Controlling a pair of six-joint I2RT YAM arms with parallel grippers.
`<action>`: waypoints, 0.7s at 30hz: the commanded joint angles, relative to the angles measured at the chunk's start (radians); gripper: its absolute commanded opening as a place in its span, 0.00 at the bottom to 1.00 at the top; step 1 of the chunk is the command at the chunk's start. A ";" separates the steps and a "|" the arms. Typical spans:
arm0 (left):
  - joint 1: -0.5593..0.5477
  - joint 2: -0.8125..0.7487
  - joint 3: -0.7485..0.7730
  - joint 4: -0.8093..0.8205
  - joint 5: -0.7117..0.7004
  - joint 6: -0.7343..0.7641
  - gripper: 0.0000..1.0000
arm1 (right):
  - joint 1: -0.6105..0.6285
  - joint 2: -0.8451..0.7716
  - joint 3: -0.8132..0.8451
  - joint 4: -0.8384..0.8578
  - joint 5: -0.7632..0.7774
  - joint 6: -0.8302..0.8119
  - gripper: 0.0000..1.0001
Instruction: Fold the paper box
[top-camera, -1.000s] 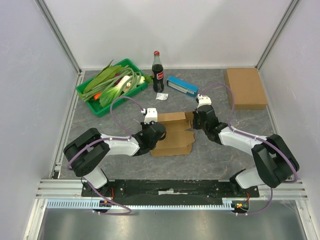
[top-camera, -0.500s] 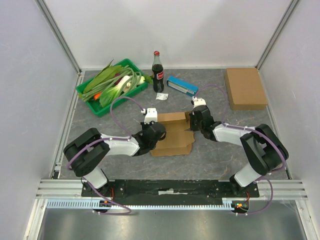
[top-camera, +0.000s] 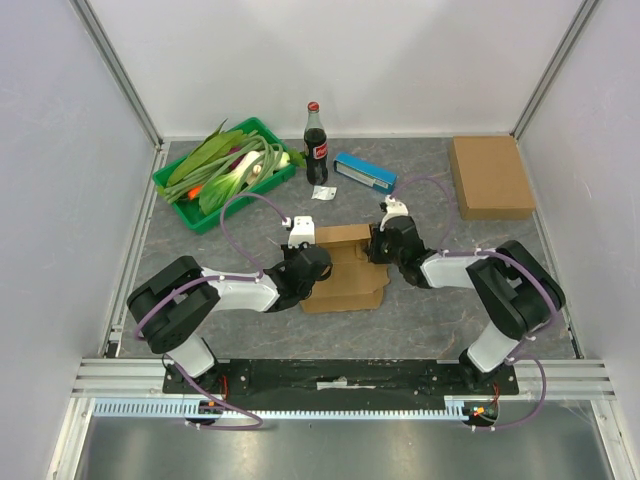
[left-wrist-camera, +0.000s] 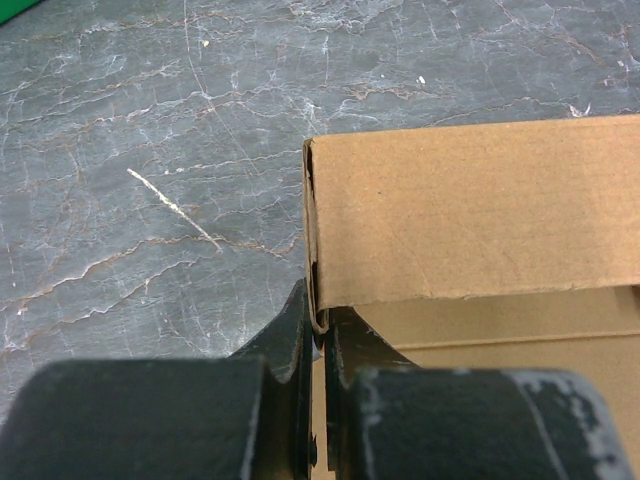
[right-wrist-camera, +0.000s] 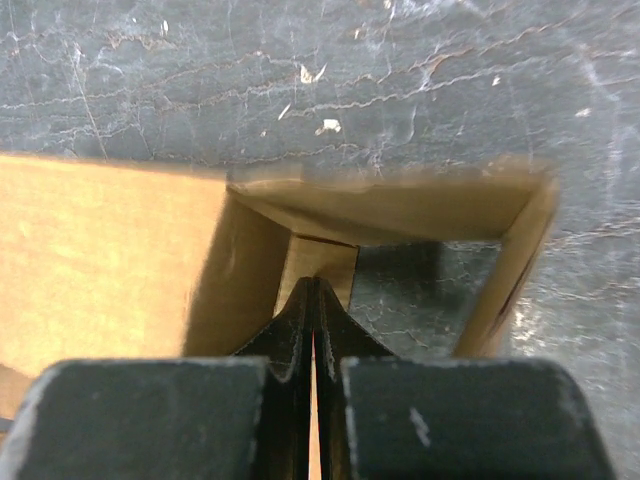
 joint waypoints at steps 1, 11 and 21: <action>-0.006 -0.023 -0.008 0.029 -0.017 -0.024 0.02 | 0.010 0.091 -0.027 0.066 0.007 0.039 0.00; -0.006 -0.021 -0.023 0.014 -0.028 -0.053 0.02 | -0.005 -0.167 0.055 -0.336 -0.015 -0.077 0.03; -0.004 -0.015 -0.003 0.001 -0.058 -0.032 0.02 | -0.066 -0.301 0.368 -1.019 0.142 -0.396 0.65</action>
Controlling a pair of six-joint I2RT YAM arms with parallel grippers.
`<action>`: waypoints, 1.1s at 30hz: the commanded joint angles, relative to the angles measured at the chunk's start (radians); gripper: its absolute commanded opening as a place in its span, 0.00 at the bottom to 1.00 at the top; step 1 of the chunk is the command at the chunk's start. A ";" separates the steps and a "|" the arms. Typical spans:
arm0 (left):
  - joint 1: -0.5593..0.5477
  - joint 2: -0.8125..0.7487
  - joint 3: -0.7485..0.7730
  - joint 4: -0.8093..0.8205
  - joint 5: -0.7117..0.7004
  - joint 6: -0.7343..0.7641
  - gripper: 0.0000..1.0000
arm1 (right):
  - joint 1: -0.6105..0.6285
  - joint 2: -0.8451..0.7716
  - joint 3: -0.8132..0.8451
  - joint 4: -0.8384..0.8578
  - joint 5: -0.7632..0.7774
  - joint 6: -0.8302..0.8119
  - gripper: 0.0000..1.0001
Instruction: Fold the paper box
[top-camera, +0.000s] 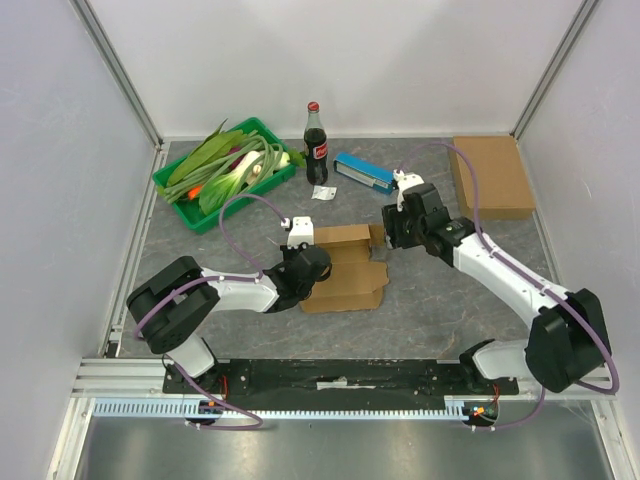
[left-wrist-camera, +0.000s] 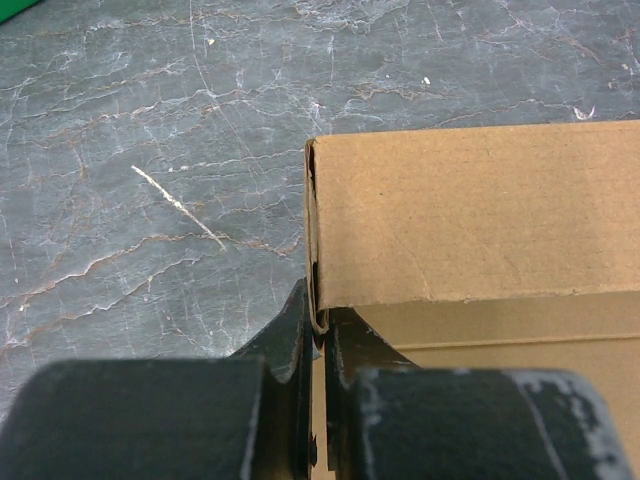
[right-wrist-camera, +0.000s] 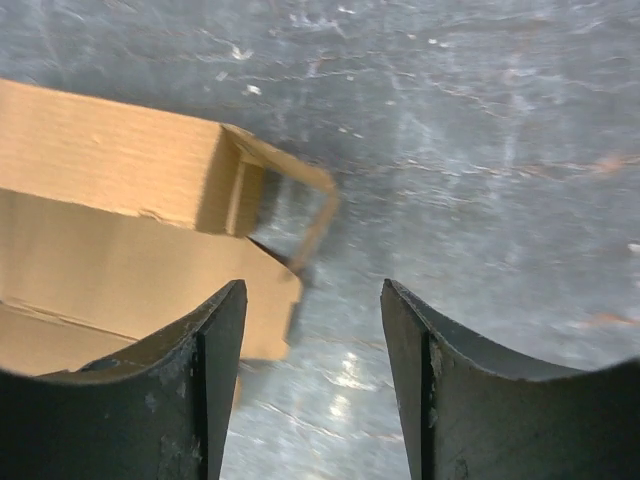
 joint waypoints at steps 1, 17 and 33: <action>-0.004 -0.013 0.005 -0.004 -0.049 -0.020 0.02 | -0.006 0.015 0.121 -0.299 0.108 -0.228 0.66; -0.004 -0.007 -0.014 0.029 -0.076 0.018 0.02 | -0.012 0.408 0.449 -0.310 -0.075 -0.511 0.47; -0.004 -0.001 0.009 0.031 -0.076 0.025 0.02 | 0.038 0.440 0.555 -0.494 -0.126 -0.169 0.00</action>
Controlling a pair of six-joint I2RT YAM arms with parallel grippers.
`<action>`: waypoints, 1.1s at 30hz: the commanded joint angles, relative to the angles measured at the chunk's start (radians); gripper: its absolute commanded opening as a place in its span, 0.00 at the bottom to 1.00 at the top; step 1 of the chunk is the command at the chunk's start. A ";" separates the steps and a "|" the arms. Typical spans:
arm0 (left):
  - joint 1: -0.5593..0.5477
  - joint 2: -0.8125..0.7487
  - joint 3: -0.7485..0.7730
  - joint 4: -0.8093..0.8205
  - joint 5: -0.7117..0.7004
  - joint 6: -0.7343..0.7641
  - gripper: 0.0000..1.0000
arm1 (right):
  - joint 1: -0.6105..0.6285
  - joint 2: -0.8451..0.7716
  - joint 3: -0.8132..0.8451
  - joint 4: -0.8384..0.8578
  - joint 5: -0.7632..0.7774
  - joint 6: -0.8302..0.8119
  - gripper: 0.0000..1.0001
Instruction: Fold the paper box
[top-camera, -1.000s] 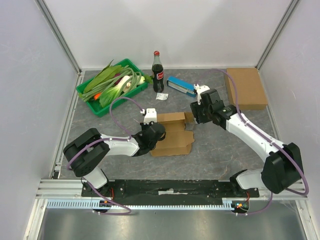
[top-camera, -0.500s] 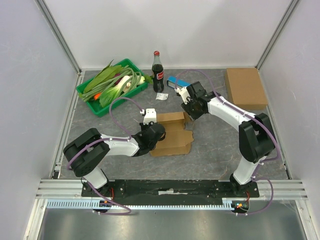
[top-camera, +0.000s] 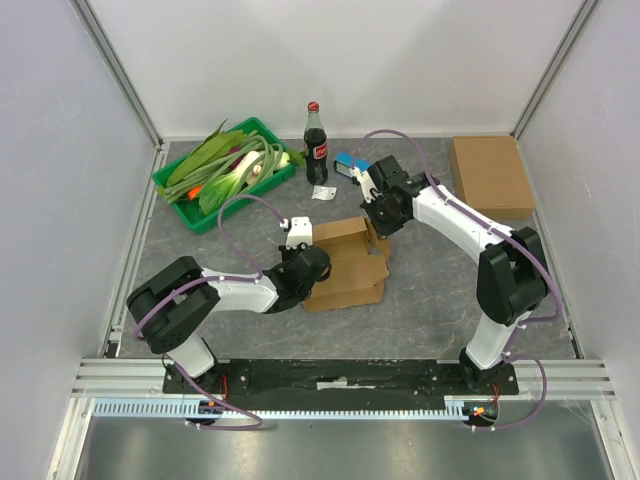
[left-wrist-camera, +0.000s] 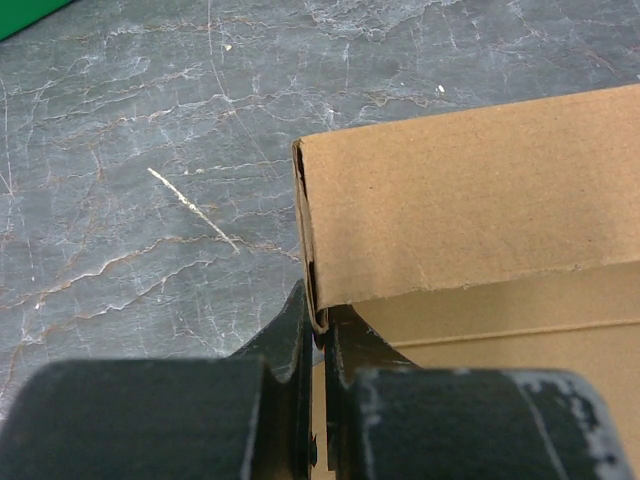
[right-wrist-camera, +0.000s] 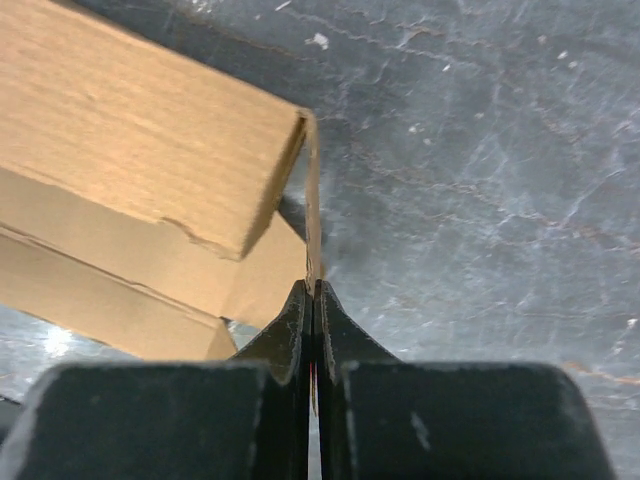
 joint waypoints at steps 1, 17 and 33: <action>-0.004 0.001 0.018 0.019 -0.044 0.025 0.02 | 0.024 0.024 0.045 -0.045 -0.047 0.172 0.00; -0.012 0.001 0.026 0.005 -0.032 0.016 0.02 | 0.071 -0.132 -0.288 0.381 -0.100 0.382 0.11; -0.012 -0.007 0.024 0.000 -0.035 0.033 0.02 | 0.015 -0.282 -0.463 0.548 -0.277 0.040 0.60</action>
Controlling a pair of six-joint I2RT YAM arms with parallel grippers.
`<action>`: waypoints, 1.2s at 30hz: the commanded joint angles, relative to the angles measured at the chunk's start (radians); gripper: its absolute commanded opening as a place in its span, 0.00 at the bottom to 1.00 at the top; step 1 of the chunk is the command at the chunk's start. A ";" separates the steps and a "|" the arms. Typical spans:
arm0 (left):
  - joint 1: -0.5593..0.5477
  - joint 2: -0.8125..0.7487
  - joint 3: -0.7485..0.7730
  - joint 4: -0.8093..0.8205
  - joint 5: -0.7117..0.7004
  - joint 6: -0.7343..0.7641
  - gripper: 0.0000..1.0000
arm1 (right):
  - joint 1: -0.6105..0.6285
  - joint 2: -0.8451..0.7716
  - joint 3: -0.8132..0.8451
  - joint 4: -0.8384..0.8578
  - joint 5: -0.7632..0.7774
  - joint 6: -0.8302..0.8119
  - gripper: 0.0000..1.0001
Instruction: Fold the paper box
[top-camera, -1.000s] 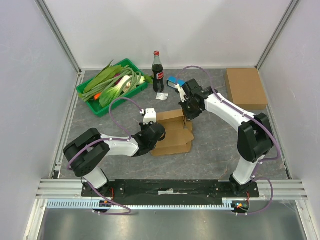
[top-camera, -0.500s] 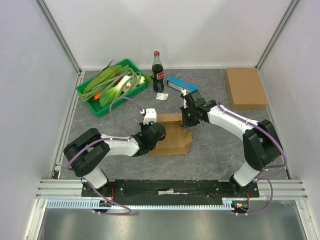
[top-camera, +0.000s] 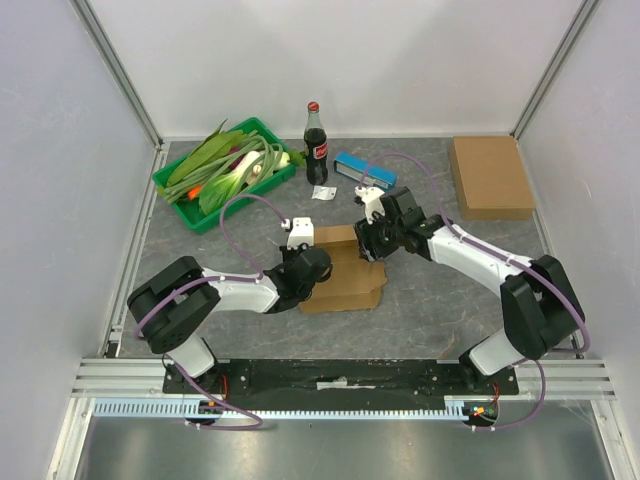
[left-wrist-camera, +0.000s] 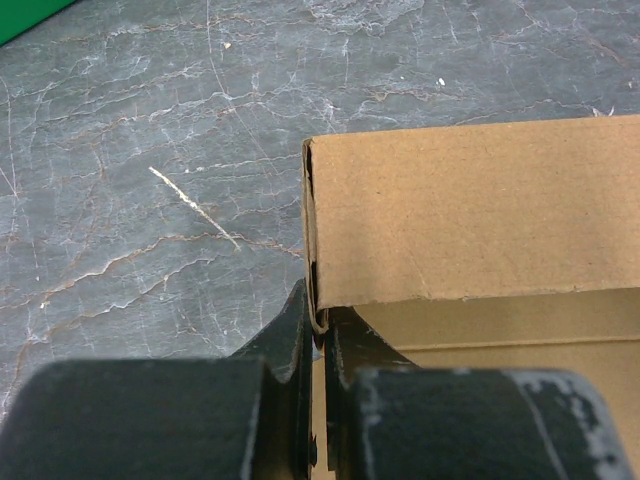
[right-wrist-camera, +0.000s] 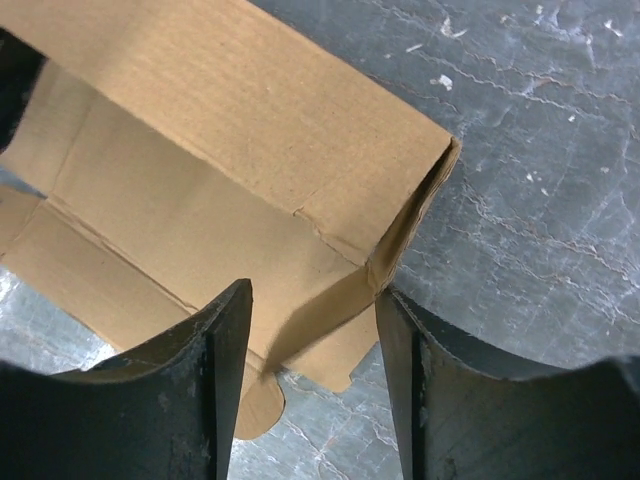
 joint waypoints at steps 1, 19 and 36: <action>-0.006 -0.008 0.019 0.012 -0.032 0.020 0.02 | -0.073 -0.083 -0.061 0.121 -0.199 -0.013 0.62; -0.006 0.000 0.024 0.015 -0.024 0.020 0.02 | -0.413 -0.254 -0.166 0.127 -0.205 0.146 0.64; -0.006 0.013 0.030 0.021 -0.013 0.029 0.02 | -0.144 -0.091 -0.112 0.150 -0.088 -0.212 0.57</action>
